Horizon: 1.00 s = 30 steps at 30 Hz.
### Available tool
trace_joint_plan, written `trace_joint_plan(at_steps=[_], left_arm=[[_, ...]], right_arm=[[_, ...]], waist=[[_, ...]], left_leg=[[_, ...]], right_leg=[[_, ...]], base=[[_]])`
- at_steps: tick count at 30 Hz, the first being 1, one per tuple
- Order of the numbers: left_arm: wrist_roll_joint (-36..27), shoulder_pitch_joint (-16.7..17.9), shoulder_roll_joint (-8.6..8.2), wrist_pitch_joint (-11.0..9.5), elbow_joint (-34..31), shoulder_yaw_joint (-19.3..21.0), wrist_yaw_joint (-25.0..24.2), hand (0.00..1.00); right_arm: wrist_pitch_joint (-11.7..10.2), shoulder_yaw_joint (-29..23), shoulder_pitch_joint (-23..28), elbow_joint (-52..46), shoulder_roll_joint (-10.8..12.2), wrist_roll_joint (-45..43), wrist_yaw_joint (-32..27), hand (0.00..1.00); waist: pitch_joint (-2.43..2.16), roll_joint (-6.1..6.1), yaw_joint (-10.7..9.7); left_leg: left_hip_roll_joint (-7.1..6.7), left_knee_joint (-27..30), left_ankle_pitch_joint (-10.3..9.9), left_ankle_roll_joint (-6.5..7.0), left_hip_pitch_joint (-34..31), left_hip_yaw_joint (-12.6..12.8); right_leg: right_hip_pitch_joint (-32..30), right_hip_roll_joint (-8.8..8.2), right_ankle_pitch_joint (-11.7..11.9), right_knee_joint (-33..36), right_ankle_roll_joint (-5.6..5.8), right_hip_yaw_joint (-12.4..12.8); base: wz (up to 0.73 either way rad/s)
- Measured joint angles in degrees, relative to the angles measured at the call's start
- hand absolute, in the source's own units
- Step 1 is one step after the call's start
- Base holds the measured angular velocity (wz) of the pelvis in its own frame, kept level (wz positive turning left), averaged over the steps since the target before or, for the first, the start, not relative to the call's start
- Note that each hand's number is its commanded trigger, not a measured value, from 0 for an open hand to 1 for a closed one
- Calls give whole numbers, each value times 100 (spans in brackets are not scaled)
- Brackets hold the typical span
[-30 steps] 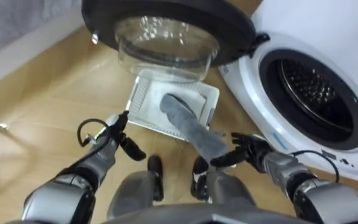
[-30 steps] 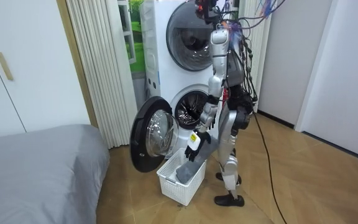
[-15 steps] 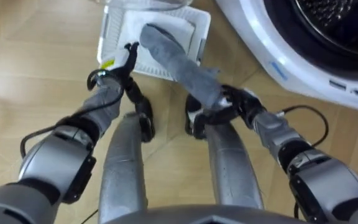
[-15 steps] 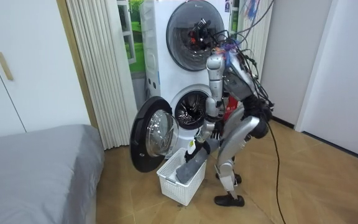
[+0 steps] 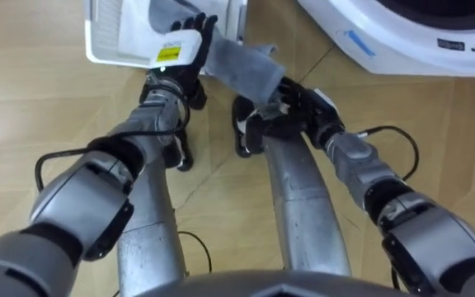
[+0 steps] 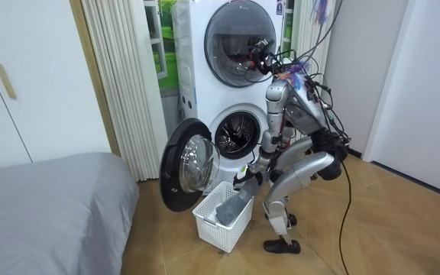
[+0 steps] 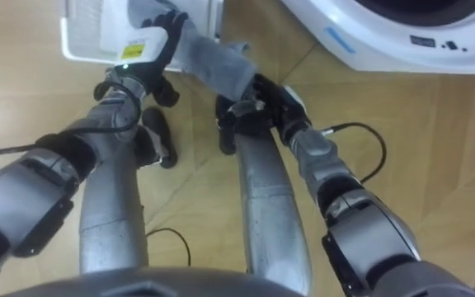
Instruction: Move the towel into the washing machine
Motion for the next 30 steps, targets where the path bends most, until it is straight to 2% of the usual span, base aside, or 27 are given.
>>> trace_joint_plan(at_steps=[8,11,17,19,20,21,22,25,26,28,29,30], left_arm=[[-90,-186,100,-309,120,-148,195,0],[-100,-246,153,-361,150,-207,195,0],[-116,-212,260,-397,154,-397,37,0],[-116,-200,261,-397,156,-410,-82,13],[-116,-202,257,-398,152,-460,-136,41],[-116,-202,255,-398,153,-493,-168,48],[-110,-199,258,-398,154,-555,-233,47],[-106,-181,283,-395,170,-653,-471,61],[-112,-186,291,-393,174,-725,-597,74],[-116,-191,336,-387,201,-775,-765,84],[-122,-208,381,-377,212,-774,-846,100],[-122,-205,399,-371,212,-774,-892,100]], right_arm=[[-161,50,-3,-60,31,51,51,0],[-190,92,-13,-91,31,26,70,0],[-309,83,-20,-189,111,-156,109,0],[-316,87,-20,-189,157,-155,104,0],[-318,93,-19,-186,163,-156,109,0],[-317,93,-19,-183,163,-156,111,0],[-322,99,-19,-183,165,-147,118,0],[-311,106,-19,-180,185,-133,168,0],[-309,105,-22,-181,185,-131,163,0],[-290,137,-30,-187,201,-140,163,0],[-270,143,-34,-187,218,-151,161,0],[-255,144,-34,-187,221,-151,161,0]], waist=[[0,-2,-296],[-3,-6,-366],[-9,-30,-596],[-17,-48,-644],[-21,-57,-660],[-22,-59,-664],[-21,-70,-668],[-30,-141,-668],[-28,-151,-669],[-29,-208,-665],[-28,-241,-667],[-29,-252,-665]], left_leg=[[22,110,-83,-70,-96,-58],[96,129,-124,-72,-125,-46],[110,121,-112,-47,-269,-25],[110,111,-118,-45,-270,-27],[110,85,-117,-44,-270,-37],[110,77,-117,-44,-270,-40],[110,58,-119,-43,-271,-40],[115,16,-121,-47,-283,-45],[137,11,-124,-45,-303,-62],[165,11,-140,-38,-302,-39],[174,10,-147,-36,-301,-32],[173,6,-147,-36,-302,-31]], right_leg=[[-65,57,-49,66,-59,-44],[-98,96,-54,54,-57,-38],[-234,95,-72,46,-64,-54],[-233,99,-82,29,-65,-57],[-232,99,-82,2,-65,-59],[-231,99,-82,-9,-65,-60],[-231,102,-83,-26,-63,-57],[-231,124,-82,-85,-62,-65],[-232,125,-83,-108,-62,-87],[-232,137,-83,-125,-62,-89],[-233,141,-83,-129,-62,-88],[-233,140,-84,-131,-60,-88]], base=[[-2],[-9],[0],[0],[0],[0],[0],[0],[0],[-2],[-4],[0]])
